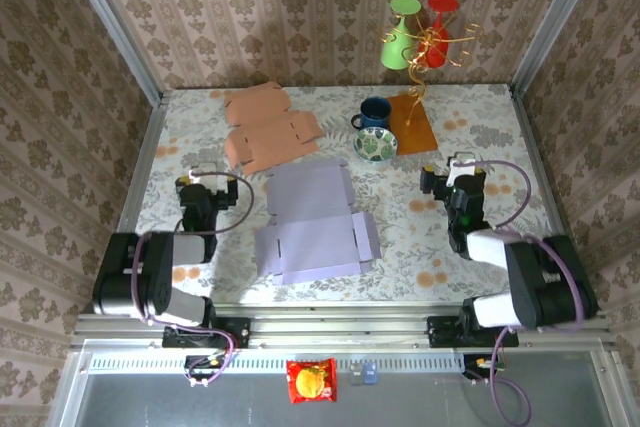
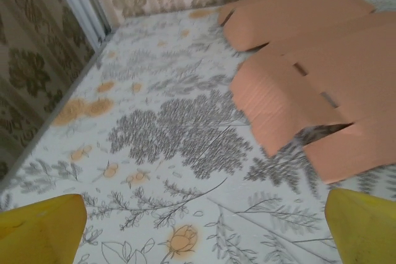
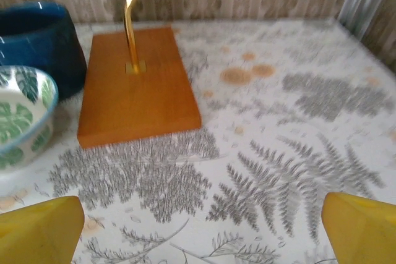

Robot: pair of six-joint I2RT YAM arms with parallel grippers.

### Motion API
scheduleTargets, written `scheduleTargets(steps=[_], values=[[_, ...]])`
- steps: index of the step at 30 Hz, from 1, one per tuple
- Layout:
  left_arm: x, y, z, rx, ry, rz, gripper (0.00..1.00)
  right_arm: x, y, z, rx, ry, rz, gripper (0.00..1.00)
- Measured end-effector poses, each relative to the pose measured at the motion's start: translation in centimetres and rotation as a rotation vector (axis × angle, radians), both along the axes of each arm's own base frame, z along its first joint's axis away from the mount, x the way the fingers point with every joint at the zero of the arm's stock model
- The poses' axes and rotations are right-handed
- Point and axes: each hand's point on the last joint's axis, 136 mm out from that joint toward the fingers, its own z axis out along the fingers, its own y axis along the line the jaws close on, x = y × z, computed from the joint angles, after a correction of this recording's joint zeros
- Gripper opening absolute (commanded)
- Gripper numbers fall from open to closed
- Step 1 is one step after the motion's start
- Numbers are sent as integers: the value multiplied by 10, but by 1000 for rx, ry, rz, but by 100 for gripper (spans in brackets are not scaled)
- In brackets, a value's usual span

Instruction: Fold the paper box

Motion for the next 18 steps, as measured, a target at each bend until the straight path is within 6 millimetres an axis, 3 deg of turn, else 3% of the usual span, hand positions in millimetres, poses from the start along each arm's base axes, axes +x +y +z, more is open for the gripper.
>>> scheduleTargets(steps=[4, 5, 8, 10, 12, 14, 16, 17, 18], values=[[-2, -23, 75, 13, -134, 29, 100, -10, 10, 86, 24, -150, -35, 100], [0, -26, 100, -18, -154, 52, 100, -11, 9, 118, 76, -189, -66, 100], [10, -25, 163, -205, -166, 89, 100, -18, -5, 193, 318, -243, -168, 100], [16, -13, 183, -397, -173, 93, 100, -24, -16, 216, 473, -266, -193, 100], [22, -3, 167, -531, -96, 111, 100, -27, -24, 203, 596, -198, -199, 100], [30, -18, 122, -587, 109, 127, 94, -25, -10, 162, 655, -21, -218, 100], [26, -54, 69, -579, 335, 94, 82, -26, 31, 117, 665, 183, -168, 96], [15, -73, 42, -562, 454, 70, 71, -34, 59, 90, 662, 316, -125, 90], [2, -89, 21, -546, 553, 46, 60, -41, 77, 75, 666, 394, -95, 85]])
